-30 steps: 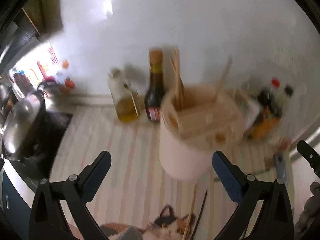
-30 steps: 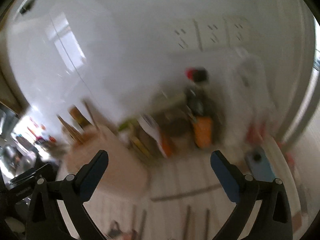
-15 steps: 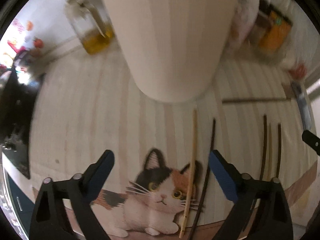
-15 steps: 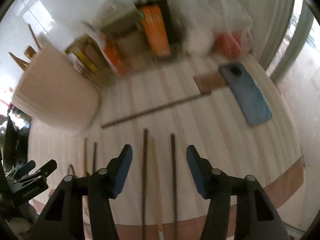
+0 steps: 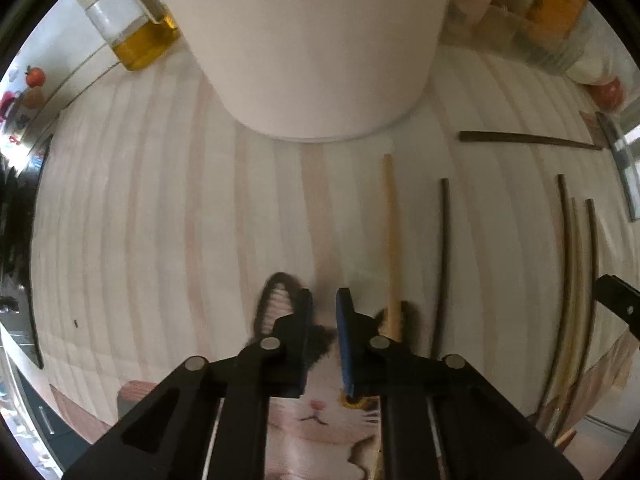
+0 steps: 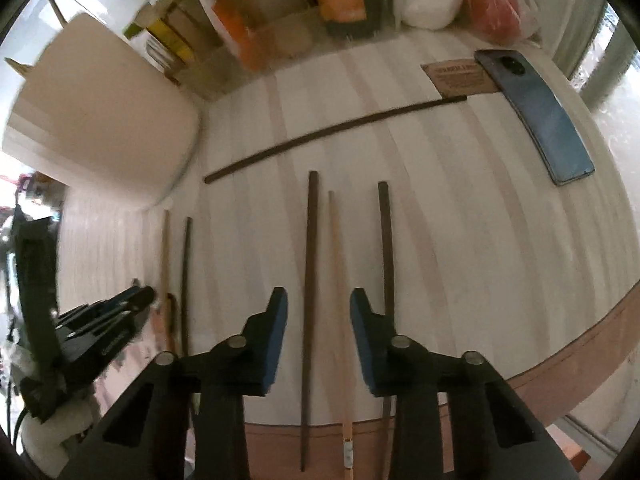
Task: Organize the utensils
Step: 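Grasp a light wooden chopstick with the left gripper while the right grasps another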
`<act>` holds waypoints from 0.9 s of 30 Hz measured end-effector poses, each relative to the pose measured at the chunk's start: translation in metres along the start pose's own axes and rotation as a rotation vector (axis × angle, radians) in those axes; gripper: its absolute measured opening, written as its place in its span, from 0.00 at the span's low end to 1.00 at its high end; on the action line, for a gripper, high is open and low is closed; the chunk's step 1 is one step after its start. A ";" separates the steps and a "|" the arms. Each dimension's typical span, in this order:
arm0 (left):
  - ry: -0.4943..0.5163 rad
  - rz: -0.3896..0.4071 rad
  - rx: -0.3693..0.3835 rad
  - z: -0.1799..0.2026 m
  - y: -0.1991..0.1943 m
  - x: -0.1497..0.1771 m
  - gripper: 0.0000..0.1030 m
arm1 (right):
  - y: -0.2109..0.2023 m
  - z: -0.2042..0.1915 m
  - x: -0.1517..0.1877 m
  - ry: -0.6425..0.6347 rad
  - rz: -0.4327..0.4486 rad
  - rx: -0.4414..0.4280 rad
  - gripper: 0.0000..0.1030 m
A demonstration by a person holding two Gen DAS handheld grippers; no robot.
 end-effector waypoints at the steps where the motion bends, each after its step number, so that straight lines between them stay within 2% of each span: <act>1: -0.006 0.000 -0.001 -0.002 0.000 0.000 0.05 | 0.004 0.001 0.001 0.003 -0.008 0.023 0.28; 5: -0.030 0.001 -0.006 -0.014 -0.001 0.002 0.05 | 0.021 0.004 0.008 -0.030 -0.043 0.092 0.24; 8: -0.056 -0.006 0.012 -0.024 -0.001 0.006 0.05 | 0.029 0.008 0.013 -0.049 -0.051 0.130 0.16; 10: -0.087 -0.015 0.069 -0.026 -0.004 0.006 0.05 | 0.030 0.009 0.014 -0.065 -0.043 0.161 0.07; 12: -0.123 -0.028 0.146 -0.026 -0.006 0.009 0.08 | 0.030 0.011 0.014 -0.046 -0.036 0.148 0.06; 15: -0.130 -0.027 0.212 -0.019 -0.012 0.009 0.17 | 0.029 0.018 0.016 -0.026 -0.030 0.153 0.06; 17: -0.110 -0.020 0.224 -0.011 -0.013 0.007 0.30 | 0.029 0.020 0.017 -0.014 -0.034 0.144 0.06; 18: -0.099 -0.017 0.231 -0.004 -0.013 0.006 0.30 | 0.030 0.021 0.016 -0.012 -0.037 0.140 0.06; 21: -0.059 -0.022 0.223 0.008 -0.008 0.000 0.30 | 0.033 0.022 0.015 -0.018 -0.043 0.140 0.06; 24: -0.003 -0.006 0.156 0.017 -0.002 -0.015 0.30 | 0.033 0.022 0.007 -0.023 -0.047 0.144 0.06; 27: 0.033 0.017 0.081 0.021 0.000 -0.016 0.20 | 0.033 0.023 0.004 -0.031 -0.049 0.150 0.07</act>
Point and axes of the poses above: each gripper's, at about its wrist camera, not at the fingertips, and y roughly the way its jaws point, z to its right, x to its underside, the point moved 10 cm from there along y, roughly the way its jaws point, and after that the axes turned 2 degrees about x, right-handed, at the moved point
